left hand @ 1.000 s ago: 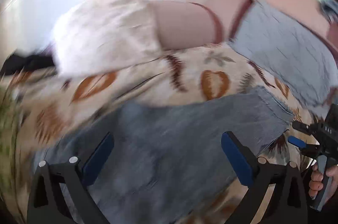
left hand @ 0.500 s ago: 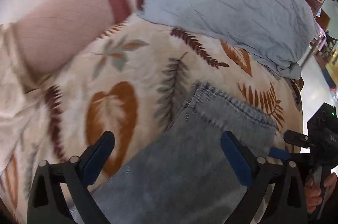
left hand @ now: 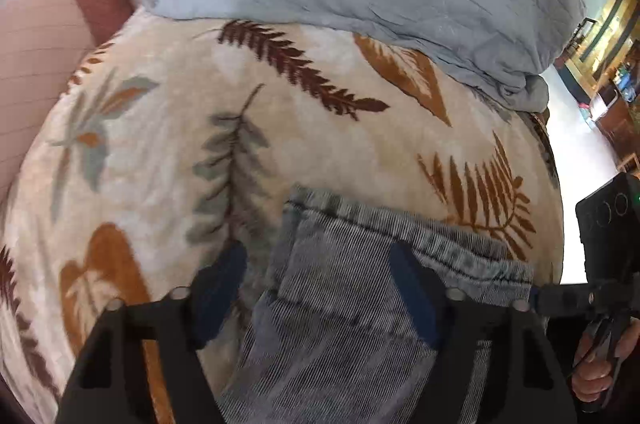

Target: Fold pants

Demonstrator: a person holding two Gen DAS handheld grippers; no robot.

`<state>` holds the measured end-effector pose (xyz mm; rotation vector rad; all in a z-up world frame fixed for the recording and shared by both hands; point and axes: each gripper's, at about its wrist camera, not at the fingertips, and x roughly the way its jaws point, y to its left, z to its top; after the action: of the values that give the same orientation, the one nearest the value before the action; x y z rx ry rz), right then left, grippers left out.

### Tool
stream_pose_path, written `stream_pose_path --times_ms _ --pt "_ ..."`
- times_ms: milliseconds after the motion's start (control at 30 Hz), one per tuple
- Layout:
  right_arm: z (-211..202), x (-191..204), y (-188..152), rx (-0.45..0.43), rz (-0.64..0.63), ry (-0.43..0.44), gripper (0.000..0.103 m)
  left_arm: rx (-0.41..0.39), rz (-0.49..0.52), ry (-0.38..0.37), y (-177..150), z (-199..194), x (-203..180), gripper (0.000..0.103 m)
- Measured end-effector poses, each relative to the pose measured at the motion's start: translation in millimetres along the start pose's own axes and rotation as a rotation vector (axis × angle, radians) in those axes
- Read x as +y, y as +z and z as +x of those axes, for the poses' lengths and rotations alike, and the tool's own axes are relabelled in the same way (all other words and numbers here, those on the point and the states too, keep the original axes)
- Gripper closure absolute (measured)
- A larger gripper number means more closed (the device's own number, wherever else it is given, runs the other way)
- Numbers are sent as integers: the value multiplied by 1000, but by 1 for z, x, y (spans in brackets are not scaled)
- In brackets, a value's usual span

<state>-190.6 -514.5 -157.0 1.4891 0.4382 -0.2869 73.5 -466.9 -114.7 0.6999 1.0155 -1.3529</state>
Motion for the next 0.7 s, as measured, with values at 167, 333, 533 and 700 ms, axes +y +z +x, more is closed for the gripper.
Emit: stream_pose_path --times_ms 167,333,533,700 --pt "-1 -4 3 8 9 14 34 23 30 -50 8 16 -5 40" --pt "-4 -10 6 12 22 33 35 34 -14 -92 17 22 6 53" --pt "-1 4 -1 14 -88 -39 35 23 29 -81 13 19 1 77" --pt "3 13 -6 -4 -170 -97 35 17 31 -69 13 19 2 77"
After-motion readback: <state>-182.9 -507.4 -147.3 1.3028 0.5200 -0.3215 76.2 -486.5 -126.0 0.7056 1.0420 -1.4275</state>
